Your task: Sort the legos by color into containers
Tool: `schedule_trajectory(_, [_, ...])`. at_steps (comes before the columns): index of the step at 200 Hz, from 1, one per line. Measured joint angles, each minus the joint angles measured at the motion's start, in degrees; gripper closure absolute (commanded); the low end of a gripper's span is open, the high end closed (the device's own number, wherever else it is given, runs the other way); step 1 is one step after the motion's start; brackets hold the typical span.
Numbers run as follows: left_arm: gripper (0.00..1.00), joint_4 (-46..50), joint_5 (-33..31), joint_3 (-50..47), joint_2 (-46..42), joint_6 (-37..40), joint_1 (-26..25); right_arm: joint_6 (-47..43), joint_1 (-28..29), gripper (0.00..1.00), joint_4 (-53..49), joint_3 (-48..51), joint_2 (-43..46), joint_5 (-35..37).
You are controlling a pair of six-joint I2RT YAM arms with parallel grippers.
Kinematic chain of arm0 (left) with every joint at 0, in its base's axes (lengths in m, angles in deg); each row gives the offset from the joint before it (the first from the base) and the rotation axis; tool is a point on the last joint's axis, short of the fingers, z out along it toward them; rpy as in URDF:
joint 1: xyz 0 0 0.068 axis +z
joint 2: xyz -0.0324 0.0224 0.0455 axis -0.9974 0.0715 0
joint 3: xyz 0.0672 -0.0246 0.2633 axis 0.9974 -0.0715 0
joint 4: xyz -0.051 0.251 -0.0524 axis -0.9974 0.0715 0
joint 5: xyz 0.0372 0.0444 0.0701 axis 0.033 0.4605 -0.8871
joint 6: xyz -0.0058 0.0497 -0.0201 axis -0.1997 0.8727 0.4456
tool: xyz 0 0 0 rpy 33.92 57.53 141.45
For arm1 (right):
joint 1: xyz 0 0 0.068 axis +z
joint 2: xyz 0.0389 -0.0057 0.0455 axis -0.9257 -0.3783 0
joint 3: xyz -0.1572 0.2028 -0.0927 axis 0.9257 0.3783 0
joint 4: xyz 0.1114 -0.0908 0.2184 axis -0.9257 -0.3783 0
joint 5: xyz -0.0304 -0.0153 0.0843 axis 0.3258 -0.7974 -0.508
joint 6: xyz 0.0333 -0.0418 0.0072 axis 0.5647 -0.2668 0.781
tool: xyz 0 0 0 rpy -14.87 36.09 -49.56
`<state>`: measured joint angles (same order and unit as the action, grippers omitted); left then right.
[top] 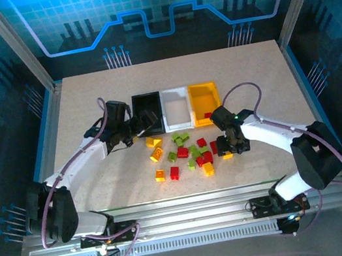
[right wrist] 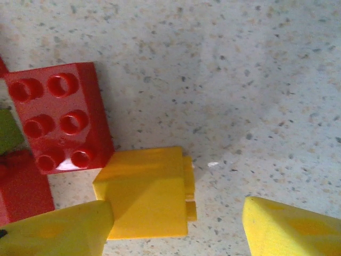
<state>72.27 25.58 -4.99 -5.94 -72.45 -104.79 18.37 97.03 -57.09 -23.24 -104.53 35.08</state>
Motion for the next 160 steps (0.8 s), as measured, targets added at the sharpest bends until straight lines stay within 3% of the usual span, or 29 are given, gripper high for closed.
schedule_trajectory(90, [0.01, -0.09, -0.02, -0.09, -0.02, -0.44, 0.00, 0.00, 0.39, 0.32, 3.61, 1.22, -2.82, -0.83])
schedule_trajectory(120, [0.01, -0.09, 0.00, -0.09, -0.02, -1.11, 0.00, 0.04, -0.09, 0.39, 4.02, 1.22, -4.66, 0.13])
schedule_trajectory(160, [0.01, -0.09, -0.02, -0.09, -0.02, -1.33, 0.00, 0.15, -1.07, 0.57, 4.57, 1.20, -5.62, 0.94])
